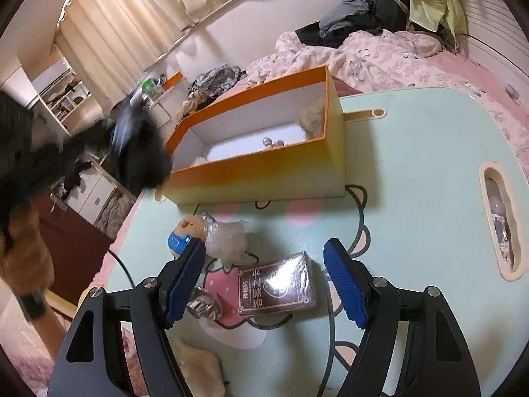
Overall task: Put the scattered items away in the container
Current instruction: 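Lift black lace cloth out with left tool onto table while right tool reaches into box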
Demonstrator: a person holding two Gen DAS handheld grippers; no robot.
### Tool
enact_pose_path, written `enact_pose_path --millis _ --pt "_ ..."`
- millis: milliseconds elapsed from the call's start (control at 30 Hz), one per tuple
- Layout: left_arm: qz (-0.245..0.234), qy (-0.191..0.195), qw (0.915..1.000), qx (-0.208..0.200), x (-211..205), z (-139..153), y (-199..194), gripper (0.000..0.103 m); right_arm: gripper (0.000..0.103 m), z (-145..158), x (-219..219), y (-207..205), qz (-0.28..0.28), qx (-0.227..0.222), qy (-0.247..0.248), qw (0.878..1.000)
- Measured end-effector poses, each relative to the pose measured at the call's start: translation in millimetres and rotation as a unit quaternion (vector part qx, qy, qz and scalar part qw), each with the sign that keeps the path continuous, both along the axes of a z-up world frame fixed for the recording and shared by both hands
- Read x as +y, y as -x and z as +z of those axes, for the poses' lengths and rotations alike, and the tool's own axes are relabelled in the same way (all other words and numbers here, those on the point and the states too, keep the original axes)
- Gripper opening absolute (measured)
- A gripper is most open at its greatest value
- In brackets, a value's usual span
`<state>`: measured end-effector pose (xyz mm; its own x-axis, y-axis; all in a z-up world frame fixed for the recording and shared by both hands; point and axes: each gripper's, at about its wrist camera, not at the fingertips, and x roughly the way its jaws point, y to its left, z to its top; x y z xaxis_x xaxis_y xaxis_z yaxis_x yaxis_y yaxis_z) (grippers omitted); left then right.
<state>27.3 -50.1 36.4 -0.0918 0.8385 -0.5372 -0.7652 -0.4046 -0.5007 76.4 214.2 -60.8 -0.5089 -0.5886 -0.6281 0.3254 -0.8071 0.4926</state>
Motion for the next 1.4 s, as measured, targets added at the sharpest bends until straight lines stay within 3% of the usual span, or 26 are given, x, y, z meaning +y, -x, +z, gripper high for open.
enact_pose_path --millis 167,367,433,500,567,633,733,800,833,867,933,1067,1200,1300,1400 --pt "0.09 0.032 0.9954 -0.009 -35.6 -40.1 14.5 0.009 0.074 0.2 2.0 -0.4 -0.008 0.009 0.007 1.0" --pt "0.09 0.064 0.9935 -0.028 -40.2 -79.0 31.1 0.009 0.069 14.1 -0.1 -1.0 -0.006 0.037 0.007 0.999" --pt "0.079 0.057 0.9947 -0.032 -40.2 -83.9 24.1 0.009 0.068 23.7 -4.6 5.8 -0.004 0.048 -0.002 0.999" --pt "0.065 0.051 0.9963 -0.027 -39.3 -83.2 18.9 0.009 0.062 36.2 -9.1 16.9 -0.009 0.059 -0.012 0.998" --pt "0.053 0.054 0.9969 -0.021 -33.7 -82.9 12.1 0.009 0.035 48.1 -20.1 34.2 -0.002 0.053 -0.039 0.998" --pt "0.044 0.057 0.9973 -0.017 -27.6 -83.7 6.3 0.009 0.026 56.7 -42.7 56.9 0.015 0.034 -0.101 0.994" --pt "0.024 0.056 0.9981 -0.01 -18.6 -83.5 -3.8 0.009 0.026 57.6 -72.4 91.4 0.033 0.004 -0.152 0.988" --pt "0.01 0.054 0.9985 -0.003 -15.2 -81.2 -10.2 0.017 0.026 49.9 -82.7 111.5 0.042 -0.028 -0.158 0.986" --pt "0.006 0.051 0.9987 -0.002 -14.8 -79.9 -12.0 0.03 0.026 44.5 -88.5 121.9 0.044 -0.044 -0.169 0.984" --pt "0.005 0.042 0.9991 -0.001 -15.9 -77.6 -13.8 0.051 0.026 38.7 -92.0 129.0 0.042 -0.056 -0.184 0.98" --pt "0.012 0.029 0.9995 0.008 -21.2 -72.9 -17.3 0.067 0.026 26.3 -97.8 142.2 0.031 -0.076 -0.214 0.973" --pt "0.006 0.02 0.9996 0.019 -27.2 -66.7 -19.0 0.067 0.027 8.1 -102.8 154.6 0.027 -0.102 -0.231 0.967" --pt "0.025 0.024 0.9994 0.006 -30.4 -69.5 -15.8 0.067 0.029 2.7 -108.8 158.3 0.028 -0.1 -0.26 0.96" --pt "0.032 0.015 0.9994 -0.004 -36.6 -69.1 -12.7 0.067 0.028 4.7 -107.3 156.8 0.028 -0.094 -0.258 0.961" --pt "0.045 -0.013 0.9989 -0.008 -48.1 -64.4 -8.4 0.067 0.018 8.7 -102.4 154.8 0.026 -0.085 -0.236 0.968"
